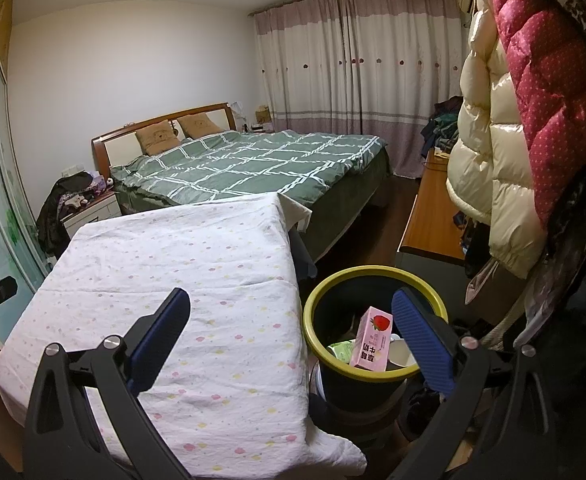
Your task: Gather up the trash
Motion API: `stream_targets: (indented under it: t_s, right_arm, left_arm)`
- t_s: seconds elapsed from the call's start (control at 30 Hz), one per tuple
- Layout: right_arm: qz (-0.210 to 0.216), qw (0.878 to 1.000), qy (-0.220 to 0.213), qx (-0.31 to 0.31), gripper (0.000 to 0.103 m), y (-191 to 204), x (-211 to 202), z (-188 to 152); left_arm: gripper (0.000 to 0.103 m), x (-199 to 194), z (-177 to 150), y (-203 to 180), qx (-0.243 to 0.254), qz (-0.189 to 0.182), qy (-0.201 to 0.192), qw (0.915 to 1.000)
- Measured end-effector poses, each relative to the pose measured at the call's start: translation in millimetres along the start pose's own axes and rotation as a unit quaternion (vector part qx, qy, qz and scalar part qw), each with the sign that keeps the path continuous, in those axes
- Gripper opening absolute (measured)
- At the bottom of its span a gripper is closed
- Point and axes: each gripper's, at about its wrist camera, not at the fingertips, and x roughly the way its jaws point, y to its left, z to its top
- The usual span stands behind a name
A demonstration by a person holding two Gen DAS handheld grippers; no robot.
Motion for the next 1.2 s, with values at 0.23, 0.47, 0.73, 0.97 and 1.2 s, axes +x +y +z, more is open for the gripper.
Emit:
stream_targets:
  t_s: [0.23,0.47,0.73,0.97,1.2]
  right_arm:
    - [0.0,1.0,0.0,0.0,0.096,0,1,0]
    - [0.0,1.0,0.003,0.001,0.096,1,3,-1]
    - [0.002,1.0,0.008,0.003,0.096,1,8,-2]
    - [0.005,1.0,0.016,0.009,0.096,0,16,-2]
    - [0.036,0.998,0.041,-0.016,0.097,26,59,24]
  left_arm:
    - [0.098,5,0,-1,0.001,0.004,0.007,1.0]
    - [0.098,10,-1,-4,0.006,0.004,0.013,0.9999]
    - [0.098,18,-4,-1,0.001,-0.019,0.019,0.9996]
    - [0.098,23,-1,1,0.005,-0.024,0.016,0.9996]
    - [0.098,102,16,48,-0.024,0.028,0.081,0.9961]
